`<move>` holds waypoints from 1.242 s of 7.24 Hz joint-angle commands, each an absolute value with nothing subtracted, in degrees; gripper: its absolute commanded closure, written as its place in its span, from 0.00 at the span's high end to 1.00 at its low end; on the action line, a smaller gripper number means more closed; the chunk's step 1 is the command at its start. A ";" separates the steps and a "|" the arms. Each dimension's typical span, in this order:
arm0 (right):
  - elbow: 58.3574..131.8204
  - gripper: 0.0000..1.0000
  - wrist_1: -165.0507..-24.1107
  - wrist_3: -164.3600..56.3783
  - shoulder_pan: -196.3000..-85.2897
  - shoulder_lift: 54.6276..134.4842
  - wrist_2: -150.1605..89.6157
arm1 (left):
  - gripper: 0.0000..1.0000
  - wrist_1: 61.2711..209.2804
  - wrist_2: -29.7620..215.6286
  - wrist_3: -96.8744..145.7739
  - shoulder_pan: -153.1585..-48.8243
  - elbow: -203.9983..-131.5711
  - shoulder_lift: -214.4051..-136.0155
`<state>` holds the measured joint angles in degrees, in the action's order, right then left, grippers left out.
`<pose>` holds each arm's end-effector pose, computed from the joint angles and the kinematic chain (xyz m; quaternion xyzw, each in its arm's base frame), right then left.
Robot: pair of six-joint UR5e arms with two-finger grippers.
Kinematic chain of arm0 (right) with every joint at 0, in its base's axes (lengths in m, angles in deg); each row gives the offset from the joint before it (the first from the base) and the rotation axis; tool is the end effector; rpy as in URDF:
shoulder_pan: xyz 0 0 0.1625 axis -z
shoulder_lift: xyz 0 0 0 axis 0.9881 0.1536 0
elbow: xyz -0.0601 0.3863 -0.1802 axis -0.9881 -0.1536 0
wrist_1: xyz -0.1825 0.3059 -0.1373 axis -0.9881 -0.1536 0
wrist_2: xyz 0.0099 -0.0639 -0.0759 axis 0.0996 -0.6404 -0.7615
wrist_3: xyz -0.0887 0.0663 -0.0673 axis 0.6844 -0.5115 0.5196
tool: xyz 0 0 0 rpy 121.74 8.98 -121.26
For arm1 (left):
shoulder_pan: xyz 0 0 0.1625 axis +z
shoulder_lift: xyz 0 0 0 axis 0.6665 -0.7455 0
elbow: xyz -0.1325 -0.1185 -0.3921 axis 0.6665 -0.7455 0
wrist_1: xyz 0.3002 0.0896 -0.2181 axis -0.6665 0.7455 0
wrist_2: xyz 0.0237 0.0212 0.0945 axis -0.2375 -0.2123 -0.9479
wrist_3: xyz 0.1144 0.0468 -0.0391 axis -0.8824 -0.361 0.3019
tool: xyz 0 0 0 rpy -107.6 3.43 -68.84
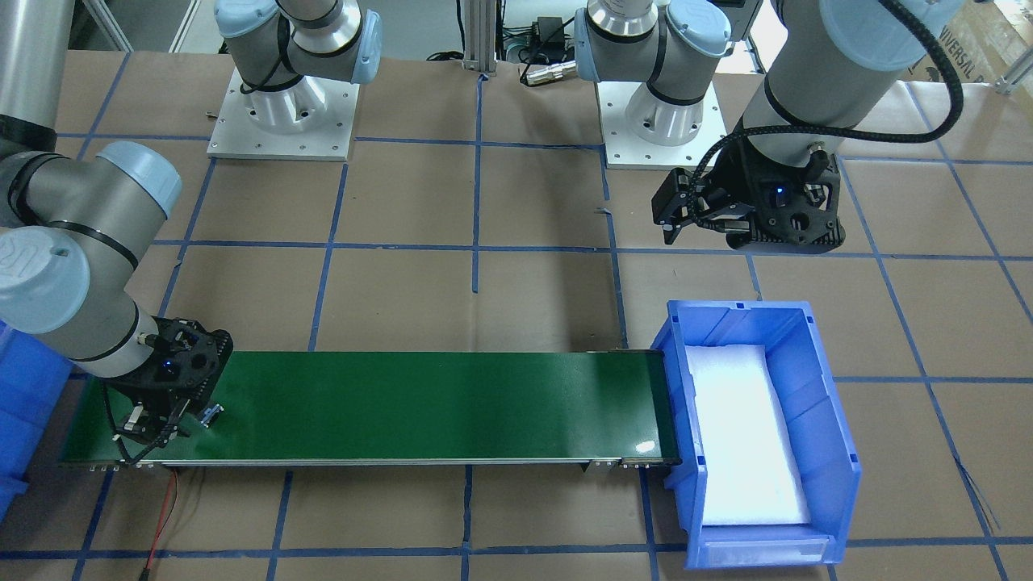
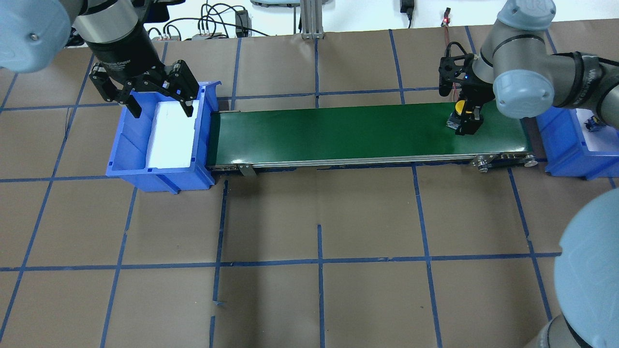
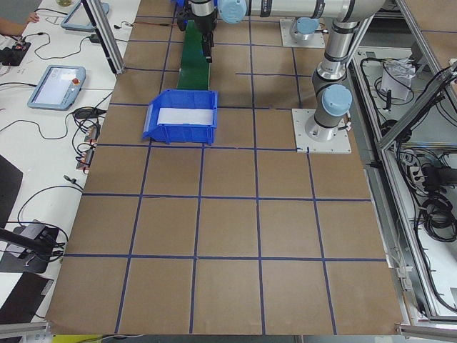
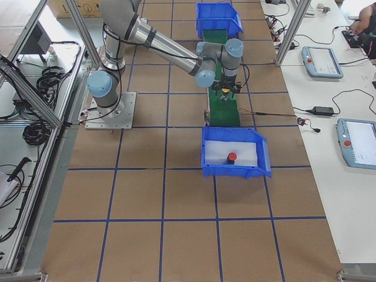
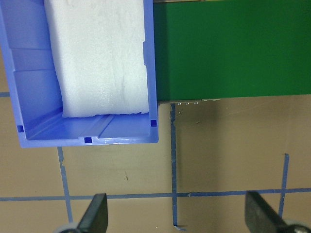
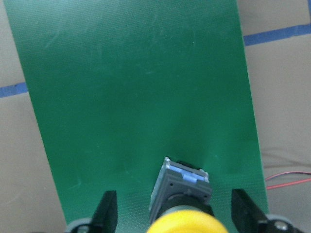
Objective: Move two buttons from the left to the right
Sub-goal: 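Lower the right gripper and grasp the yellow-capped button on the belt, then carry the yellow button with the right gripper into the blue bin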
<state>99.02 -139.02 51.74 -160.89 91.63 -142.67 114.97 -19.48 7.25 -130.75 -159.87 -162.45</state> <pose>0.0290 -0.5961 0.2523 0.6357 -0.7718 0.0111 0.0046 -0.1223 -0.4972 0.4515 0.0128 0.9986 0.0513 0.0061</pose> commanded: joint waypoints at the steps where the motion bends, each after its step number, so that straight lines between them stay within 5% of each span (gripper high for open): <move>1: 98.86 0.15 -138.95 52.07 -160.44 91.81 -143.21 | 1.00 114.97 -19.48 7.17 -130.74 -159.87 -162.38; 2: 97.73 0.08 -138.95 53.38 -160.27 92.33 -143.47 | 1.00 114.89 -19.48 7.17 -130.74 -159.87 -162.38; 6: 84.38 0.08 -128.67 63.20 -148.96 92.60 -143.38 | 1.00 114.89 -19.48 7.17 -130.65 -159.87 -162.38; 9: 84.97 0.08 -130.33 81.39 -139.82 92.42 -143.30 | 1.00 115.06 -19.57 7.17 -130.65 -159.96 -162.21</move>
<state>84.71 -130.12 74.88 -143.75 92.49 -143.39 114.98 -19.56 7.17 -130.65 -159.89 -162.33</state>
